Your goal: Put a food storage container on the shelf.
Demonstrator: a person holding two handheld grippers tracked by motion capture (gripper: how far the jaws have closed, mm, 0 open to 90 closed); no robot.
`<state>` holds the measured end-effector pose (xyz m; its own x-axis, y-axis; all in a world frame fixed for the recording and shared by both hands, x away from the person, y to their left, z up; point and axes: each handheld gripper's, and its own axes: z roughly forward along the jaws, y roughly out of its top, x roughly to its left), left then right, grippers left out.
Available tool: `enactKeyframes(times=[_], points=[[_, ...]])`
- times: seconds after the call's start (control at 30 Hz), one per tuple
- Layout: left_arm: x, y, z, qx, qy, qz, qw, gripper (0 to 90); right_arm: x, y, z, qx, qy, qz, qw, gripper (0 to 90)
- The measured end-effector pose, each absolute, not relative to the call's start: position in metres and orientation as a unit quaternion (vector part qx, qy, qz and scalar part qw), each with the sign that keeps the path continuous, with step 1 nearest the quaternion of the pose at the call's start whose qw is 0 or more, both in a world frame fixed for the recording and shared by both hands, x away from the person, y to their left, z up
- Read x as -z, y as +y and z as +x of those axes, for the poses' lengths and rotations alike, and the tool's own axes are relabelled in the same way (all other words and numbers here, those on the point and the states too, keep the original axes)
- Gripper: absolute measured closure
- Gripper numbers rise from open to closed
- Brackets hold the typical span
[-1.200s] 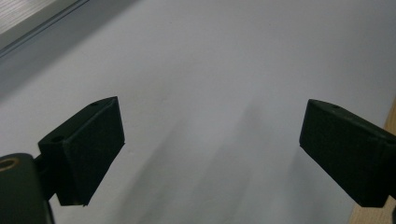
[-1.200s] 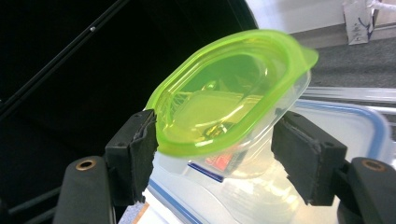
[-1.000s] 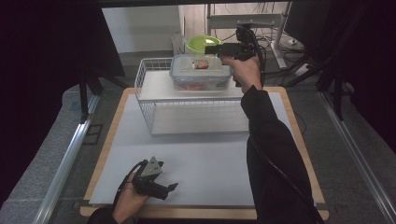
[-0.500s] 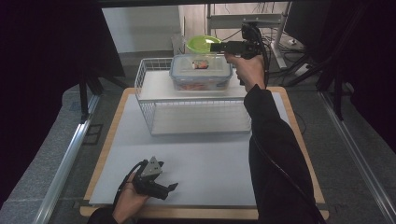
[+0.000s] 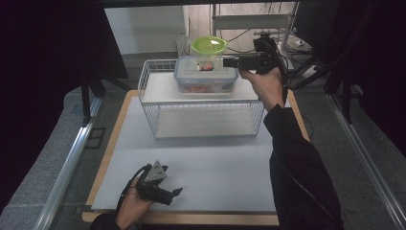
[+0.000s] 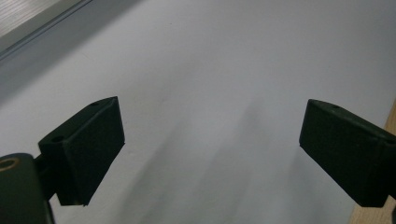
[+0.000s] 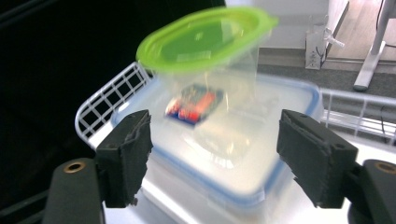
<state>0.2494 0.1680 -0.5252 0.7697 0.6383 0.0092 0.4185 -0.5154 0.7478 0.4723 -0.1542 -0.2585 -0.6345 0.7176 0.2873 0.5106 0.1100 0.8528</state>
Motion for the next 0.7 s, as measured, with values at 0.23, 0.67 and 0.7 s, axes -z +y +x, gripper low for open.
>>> enactKeyframes(times=[0.23,0.67,0.7], points=[[0.525,0.168,0.249,-0.146,0.307,0.858,0.385,6.6,0.284,-0.174,0.435,-0.515,0.755,0.39,0.114,16.4],[0.525,0.167,0.249,-0.147,0.307,0.859,0.383,6.6,0.337,-0.196,0.362,-0.476,0.793,0.341,0.166,8.1],[0.525,0.167,0.249,-0.148,0.307,0.859,0.383,6.5,0.341,-0.197,0.358,-0.475,0.794,0.34,0.166,7.8]])
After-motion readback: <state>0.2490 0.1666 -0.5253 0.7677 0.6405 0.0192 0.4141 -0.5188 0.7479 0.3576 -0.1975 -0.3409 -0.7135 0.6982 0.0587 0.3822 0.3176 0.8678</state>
